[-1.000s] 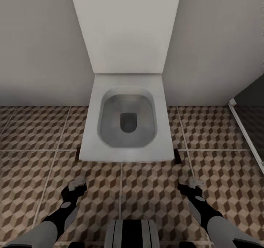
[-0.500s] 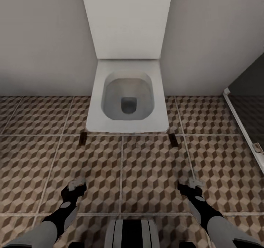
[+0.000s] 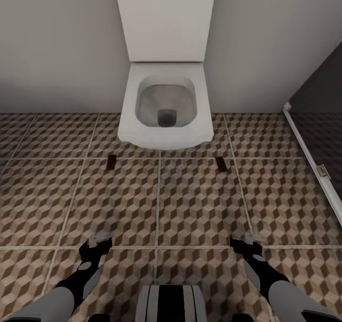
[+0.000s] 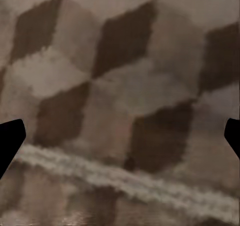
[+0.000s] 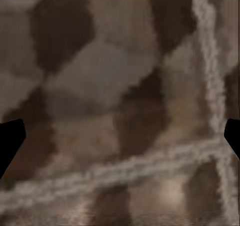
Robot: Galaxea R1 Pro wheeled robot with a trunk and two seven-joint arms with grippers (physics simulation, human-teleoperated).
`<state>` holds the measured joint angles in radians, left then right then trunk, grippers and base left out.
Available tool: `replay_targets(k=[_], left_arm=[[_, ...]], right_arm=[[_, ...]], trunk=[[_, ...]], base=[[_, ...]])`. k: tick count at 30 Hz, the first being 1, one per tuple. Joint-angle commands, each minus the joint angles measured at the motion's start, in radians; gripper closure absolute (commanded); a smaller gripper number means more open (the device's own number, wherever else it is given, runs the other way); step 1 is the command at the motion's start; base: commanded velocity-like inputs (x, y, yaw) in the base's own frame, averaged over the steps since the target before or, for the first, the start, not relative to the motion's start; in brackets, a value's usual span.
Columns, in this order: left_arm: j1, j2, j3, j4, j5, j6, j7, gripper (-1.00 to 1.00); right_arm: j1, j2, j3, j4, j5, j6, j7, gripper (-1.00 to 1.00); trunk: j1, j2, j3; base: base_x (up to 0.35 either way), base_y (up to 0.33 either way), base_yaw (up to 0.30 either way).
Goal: Take the four mousetraps from the cabinet in the bathroom and place them on the bathroom floor. Make sure all four end up on the same floor surface, and ensure that at least two of them are either under or directly next to the same bathroom sink.
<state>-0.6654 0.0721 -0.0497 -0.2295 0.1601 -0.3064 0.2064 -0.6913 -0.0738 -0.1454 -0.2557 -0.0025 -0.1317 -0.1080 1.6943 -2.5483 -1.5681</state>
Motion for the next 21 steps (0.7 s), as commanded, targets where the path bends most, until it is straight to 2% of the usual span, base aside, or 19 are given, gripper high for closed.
replay_targets(k=[1,8,21], left_arm=[[0.0,0.0,-0.006,0.001,0.009,-0.005,0.002,-1.0],[0.0,0.0,-0.007,0.0,0.008,-0.008,0.002,-1.0],[0.0,0.0,-0.008,0.001,0.007,-0.011,0.002,-1.0]], right_arm=[[0.0,0.0,-0.002,0.001,0.0,-0.004,-0.001,-1.0],[0.0,0.0,-0.002,0.001,-0.001,-0.003,-0.001,-1.0],[0.0,0.0,-0.002,0.001,-0.001,-0.003,-0.001,-1.0]], trunk=[[-0.001,0.0,0.0],[-0.001,0.0,0.0],[-0.001,0.0,0.0]], base=[[-0.265,0.0,0.0],[-0.136,0.0,0.0],[-0.023,0.0,0.0]])
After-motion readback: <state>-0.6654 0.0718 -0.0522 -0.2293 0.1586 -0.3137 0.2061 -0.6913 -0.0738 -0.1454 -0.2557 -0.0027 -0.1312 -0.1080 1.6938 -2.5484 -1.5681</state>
